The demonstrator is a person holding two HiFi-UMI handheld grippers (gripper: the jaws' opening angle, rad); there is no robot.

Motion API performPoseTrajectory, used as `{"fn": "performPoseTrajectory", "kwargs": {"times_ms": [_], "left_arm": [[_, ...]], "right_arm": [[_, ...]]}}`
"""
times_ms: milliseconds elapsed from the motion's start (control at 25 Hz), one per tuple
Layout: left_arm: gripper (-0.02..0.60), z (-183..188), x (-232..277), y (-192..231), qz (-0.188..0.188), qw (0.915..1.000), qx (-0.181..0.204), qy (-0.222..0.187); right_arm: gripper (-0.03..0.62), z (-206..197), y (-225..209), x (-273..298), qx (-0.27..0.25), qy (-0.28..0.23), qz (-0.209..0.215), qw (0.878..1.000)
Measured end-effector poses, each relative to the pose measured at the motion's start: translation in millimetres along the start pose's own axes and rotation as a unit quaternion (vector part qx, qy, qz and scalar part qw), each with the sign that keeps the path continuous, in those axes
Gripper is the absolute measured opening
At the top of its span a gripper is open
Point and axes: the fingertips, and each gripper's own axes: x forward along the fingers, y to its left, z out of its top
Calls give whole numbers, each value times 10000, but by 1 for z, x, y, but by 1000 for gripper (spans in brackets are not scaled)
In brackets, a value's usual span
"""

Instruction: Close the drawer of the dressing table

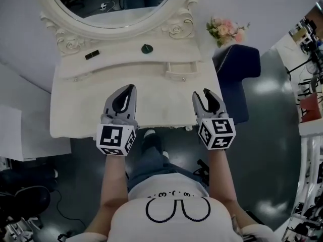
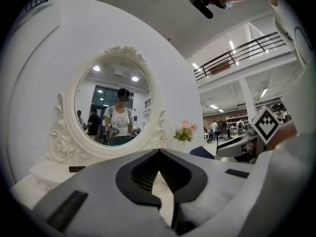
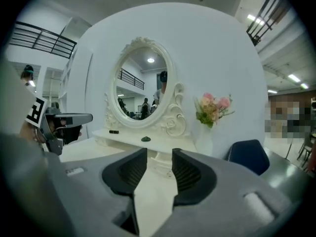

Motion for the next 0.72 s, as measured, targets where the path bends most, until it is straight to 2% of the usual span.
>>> {"fn": "performPoseTrajectory", "kwargs": {"times_ms": [400, 720], "left_arm": [[-2, -47, 71, 34, -278, 9976, -219, 591], [-2, -74, 103, 50, -421, 9947, -361, 872]], "right_arm": [[133, -65, -19, 90, 453, 924, -95, 9946], [126, -119, -29, 143, 690, 1705, -214, 9827]]}}
